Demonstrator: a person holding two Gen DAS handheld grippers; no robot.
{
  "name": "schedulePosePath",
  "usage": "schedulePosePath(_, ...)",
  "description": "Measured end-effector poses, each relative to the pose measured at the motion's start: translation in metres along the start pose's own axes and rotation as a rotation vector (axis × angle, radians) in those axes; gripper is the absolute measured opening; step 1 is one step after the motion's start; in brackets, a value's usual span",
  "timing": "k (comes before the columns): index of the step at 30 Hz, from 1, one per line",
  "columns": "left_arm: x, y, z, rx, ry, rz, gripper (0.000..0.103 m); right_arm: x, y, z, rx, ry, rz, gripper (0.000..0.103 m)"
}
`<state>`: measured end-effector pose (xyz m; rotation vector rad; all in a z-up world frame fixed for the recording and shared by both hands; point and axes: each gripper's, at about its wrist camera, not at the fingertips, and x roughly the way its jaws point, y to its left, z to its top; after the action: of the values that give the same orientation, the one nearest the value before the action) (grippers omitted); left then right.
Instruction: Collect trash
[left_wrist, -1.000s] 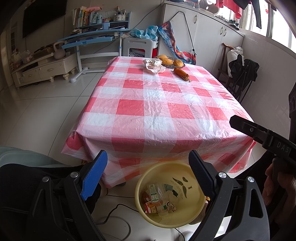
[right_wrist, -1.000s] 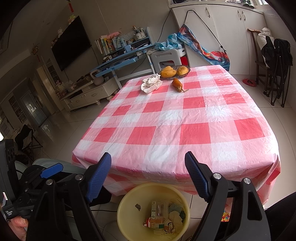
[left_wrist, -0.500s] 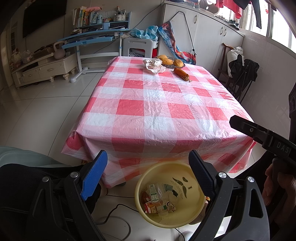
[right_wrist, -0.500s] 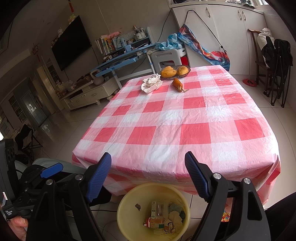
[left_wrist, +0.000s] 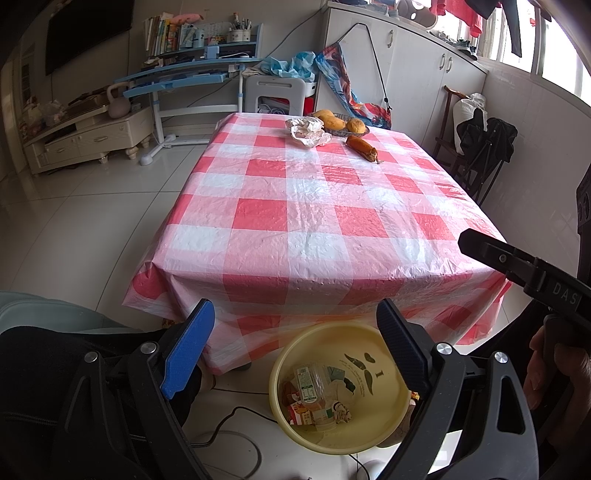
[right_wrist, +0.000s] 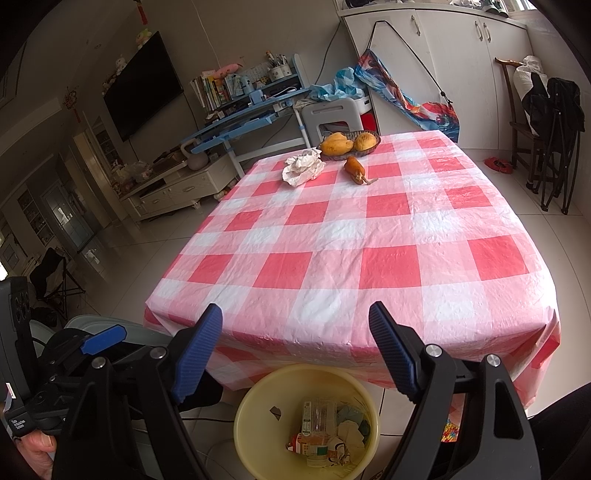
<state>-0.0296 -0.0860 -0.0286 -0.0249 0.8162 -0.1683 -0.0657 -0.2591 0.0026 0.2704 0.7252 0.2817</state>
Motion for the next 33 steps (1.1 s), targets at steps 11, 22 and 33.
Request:
schedulePosePath(11,0.001,-0.001,0.007,-0.006,0.001,-0.004,0.086,0.009,0.011,0.0,-0.026,0.012,0.009,0.078)
schedulePosePath(22,0.008,-0.003,0.009,-0.021,0.007,-0.022,0.086,0.024,0.013,-0.003,-0.028,0.034,0.034,0.078)
schedulePosePath(33,0.013,0.003,0.009,-0.06,0.019,-0.043,0.086,0.03,0.016,-0.006,-0.028,0.049,0.053,0.078)
